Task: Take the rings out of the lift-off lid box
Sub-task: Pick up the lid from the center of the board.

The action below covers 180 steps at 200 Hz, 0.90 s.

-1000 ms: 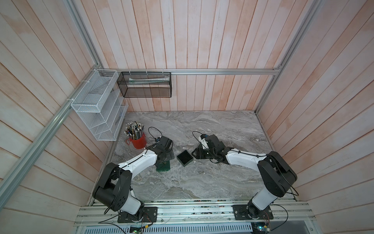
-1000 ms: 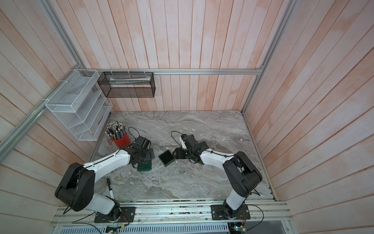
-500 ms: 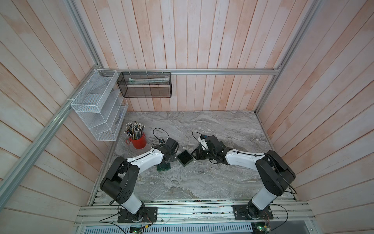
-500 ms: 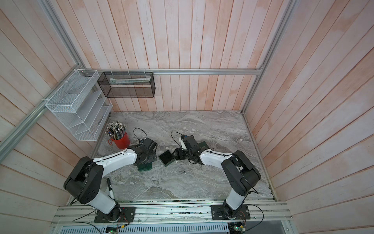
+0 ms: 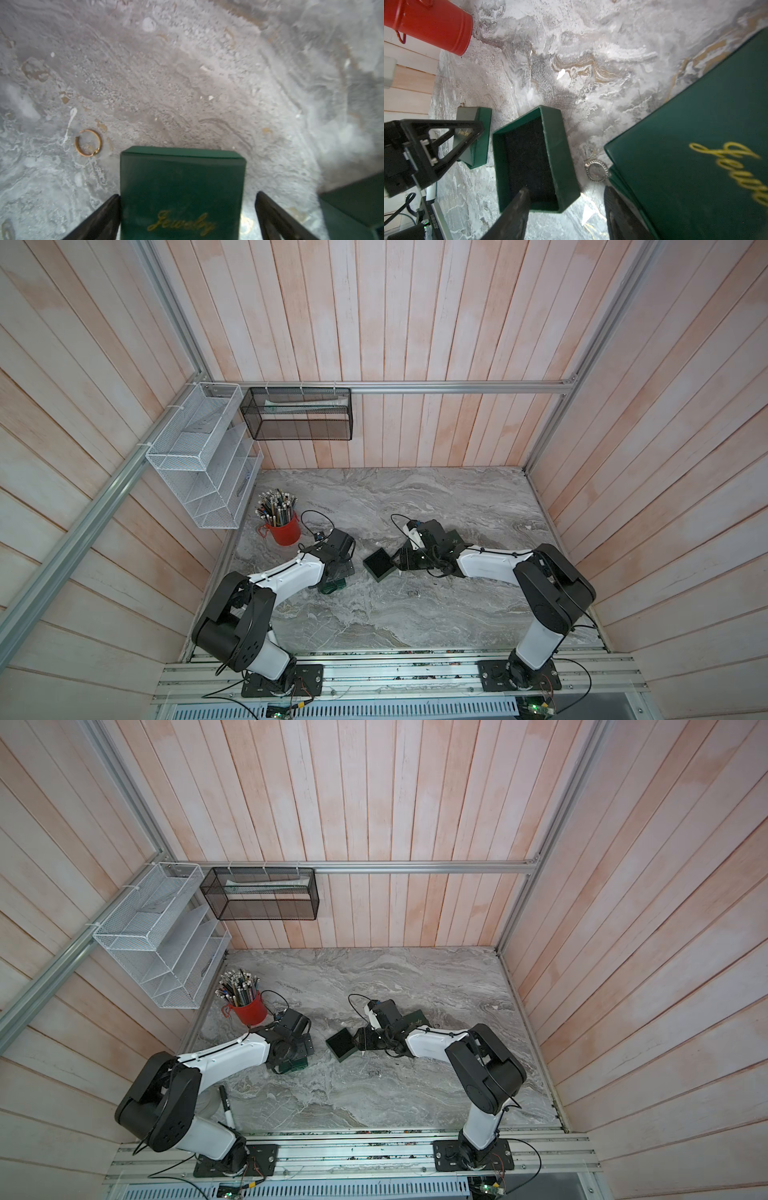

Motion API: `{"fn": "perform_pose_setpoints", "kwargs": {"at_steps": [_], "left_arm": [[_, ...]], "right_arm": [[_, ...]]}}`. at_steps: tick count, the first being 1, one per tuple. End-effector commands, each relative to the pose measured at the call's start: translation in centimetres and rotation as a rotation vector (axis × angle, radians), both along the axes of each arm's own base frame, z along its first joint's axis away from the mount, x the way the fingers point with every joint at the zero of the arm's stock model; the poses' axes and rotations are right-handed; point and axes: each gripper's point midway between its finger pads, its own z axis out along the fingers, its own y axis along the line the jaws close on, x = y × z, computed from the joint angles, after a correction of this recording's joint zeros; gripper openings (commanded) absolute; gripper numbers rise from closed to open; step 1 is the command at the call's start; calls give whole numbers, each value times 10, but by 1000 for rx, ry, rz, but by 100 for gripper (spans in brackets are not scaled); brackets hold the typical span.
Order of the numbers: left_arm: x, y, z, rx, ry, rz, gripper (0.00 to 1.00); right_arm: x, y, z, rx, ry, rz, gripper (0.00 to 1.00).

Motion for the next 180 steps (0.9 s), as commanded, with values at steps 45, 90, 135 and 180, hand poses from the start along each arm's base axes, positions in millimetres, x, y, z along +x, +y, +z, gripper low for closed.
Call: {"fn": "perform_pose_setpoints", "kwargs": {"at_steps": [45,90,135,180], "left_arm": [[13,-18,4,-118,-76,-77,100],[17,-21,-5,-95,-51,-116,100],[18,-22,-7,-77,-50,-155,100],[11,-22,-9,-69,-38,-191,95]], "right_arm": [[-26,14,2,38,10,99,58],[-34,23,5,20,-2,132,57],[-43,25,6,-1,3,141,54],[-36,20,31,29,-46,94,54]]}}
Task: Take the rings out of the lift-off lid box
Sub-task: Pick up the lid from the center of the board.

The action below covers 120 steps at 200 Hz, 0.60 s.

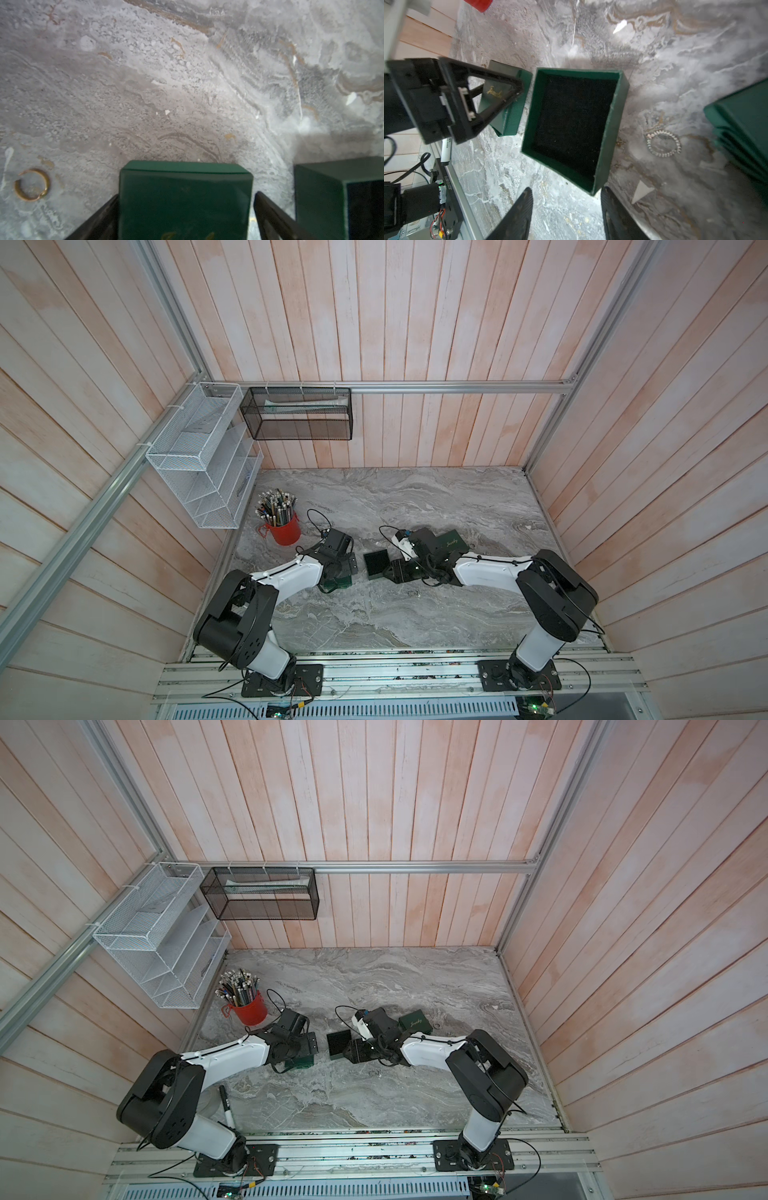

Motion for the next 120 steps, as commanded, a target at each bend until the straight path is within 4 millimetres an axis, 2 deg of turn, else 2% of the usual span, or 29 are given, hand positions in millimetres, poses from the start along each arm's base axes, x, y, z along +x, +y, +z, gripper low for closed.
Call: {"fn": "perform_pose_setpoints", "kwargs": {"at_steps": [1,46,74,97,120], "left_arm": [[-6,-3,-6,2,18,-44,95],[-15,-2,-6,32,35,-44,91],[-20,-4,-5,32,47,-50,98],[-25,-3,-6,46,58,-40,98],[-29,-5,-6,24,52,-35,92]], "right_arm": [[6,-4,19,16,-38,-39,54],[24,-27,26,11,-61,-148,54],[30,-36,26,2,-65,-176,54],[31,-39,25,-1,-65,-185,54],[30,-41,21,-8,-57,-185,54]]}}
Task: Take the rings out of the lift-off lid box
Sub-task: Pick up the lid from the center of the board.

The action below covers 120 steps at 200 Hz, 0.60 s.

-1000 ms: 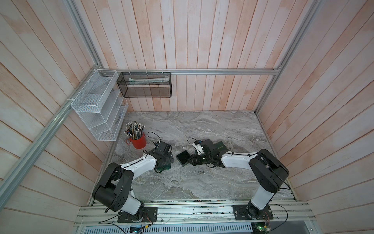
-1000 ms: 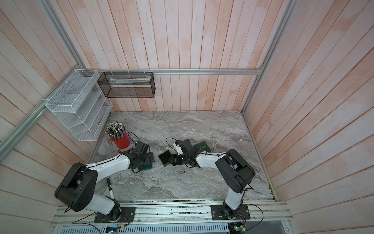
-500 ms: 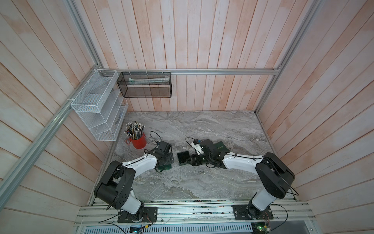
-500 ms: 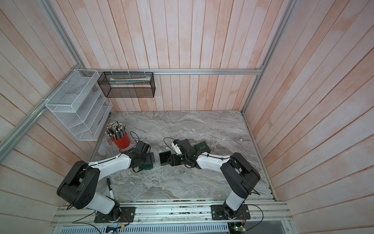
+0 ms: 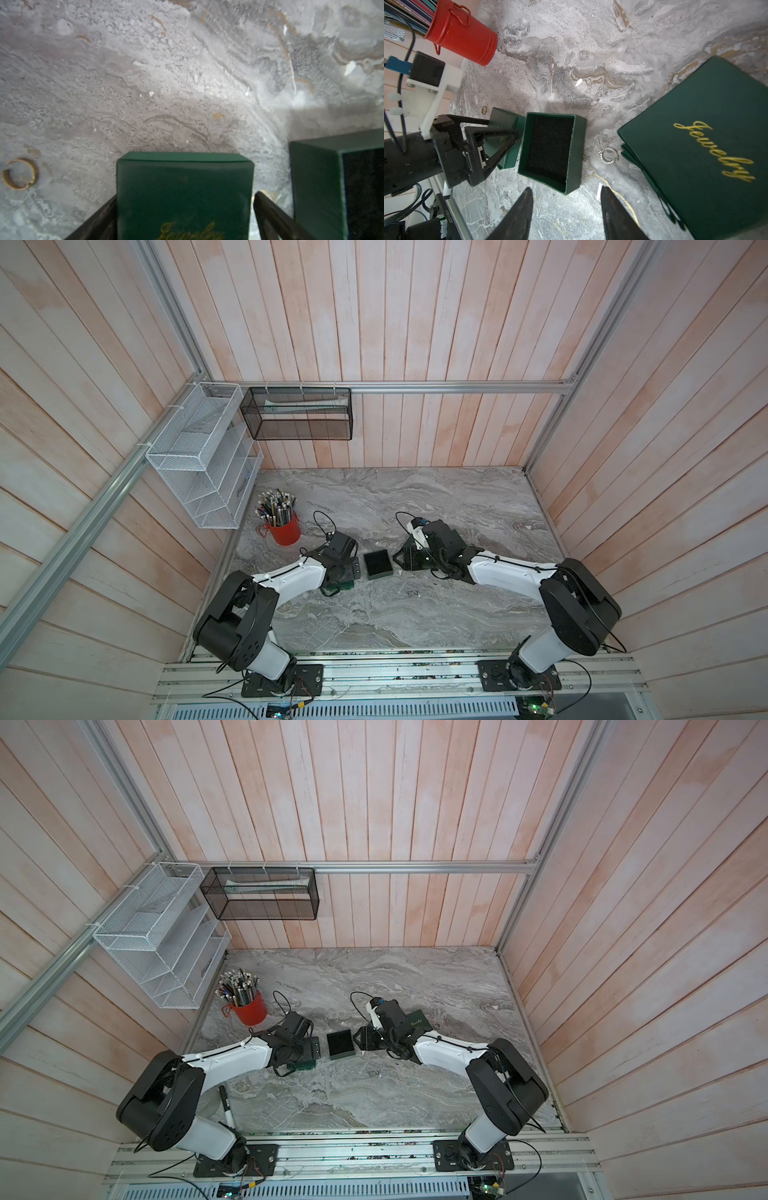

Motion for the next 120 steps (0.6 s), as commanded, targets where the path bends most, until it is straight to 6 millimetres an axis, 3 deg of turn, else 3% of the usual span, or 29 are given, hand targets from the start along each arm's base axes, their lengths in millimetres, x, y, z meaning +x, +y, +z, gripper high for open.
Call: {"fn": "perform_pose_setpoints", "kwargs": {"at_steps": [1,40,63,120], "left_arm": [[-15,5,-4,1,25,16,91],[-17,7,-9,13,42,29,85],[-13,5,-3,15,41,33,80],[12,-32,85,-183,-89,10,83]], "right_arm": [[-1,-8,-3,-19,6,-21,54],[-1,-13,-5,-25,4,-30,54],[0,-16,-3,-23,-1,-38,54],[6,-33,4,6,-48,-107,54]]}}
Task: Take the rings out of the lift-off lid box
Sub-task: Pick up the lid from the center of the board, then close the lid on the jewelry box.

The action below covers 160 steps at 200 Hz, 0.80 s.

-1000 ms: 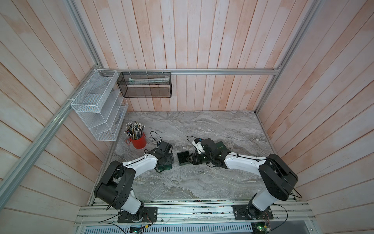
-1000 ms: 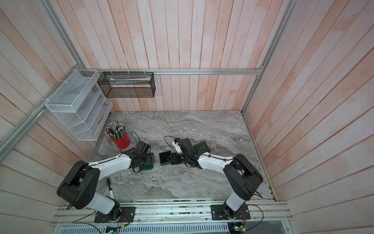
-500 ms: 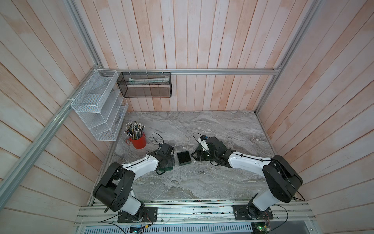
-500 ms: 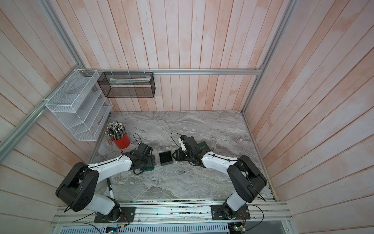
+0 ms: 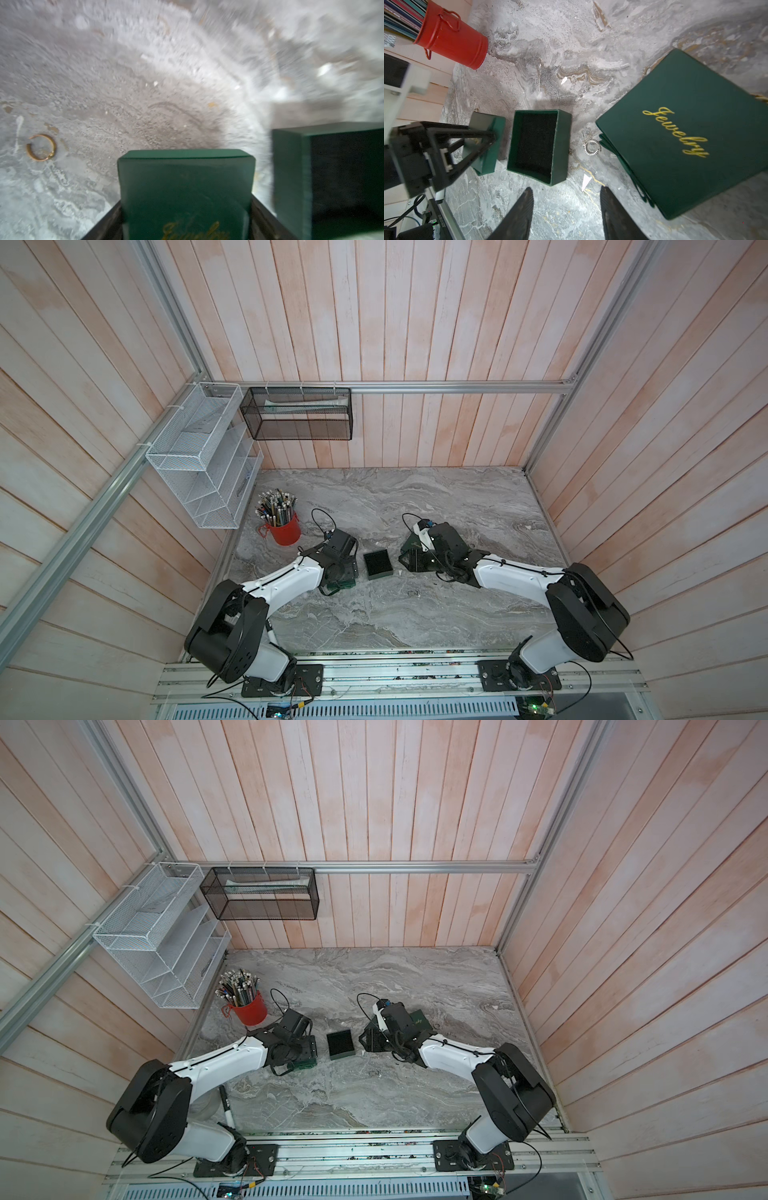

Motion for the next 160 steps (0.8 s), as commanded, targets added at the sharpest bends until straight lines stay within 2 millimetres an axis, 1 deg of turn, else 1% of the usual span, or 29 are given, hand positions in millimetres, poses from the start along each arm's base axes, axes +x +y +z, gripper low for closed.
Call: {"fn": "perform_pose_setpoints", "kwargs": {"at_steps": [1,15,33,71,107,126,160], "left_arm": [[12,-22,46,-117,-70,-12,83],[17,-28,56,-130,-82,-10,84],[22,-31,56,-125,-74,8,84],[30,-60,44,-113,-30,-29,84],[36,-83,33,-100,5,-44,84],[38,-89,29,-93,16,-30,85],[35,-103,22,-123,32,-30,85]], "right_arm": [[7,-11,7,15,-38,-51,54],[8,-17,8,12,-48,-58,54],[9,-27,9,2,-67,-75,54],[13,-52,12,2,-94,-125,54],[12,-71,12,5,-111,-168,54],[11,-75,12,10,-114,-176,54],[9,-80,8,6,-110,-179,54]]}}
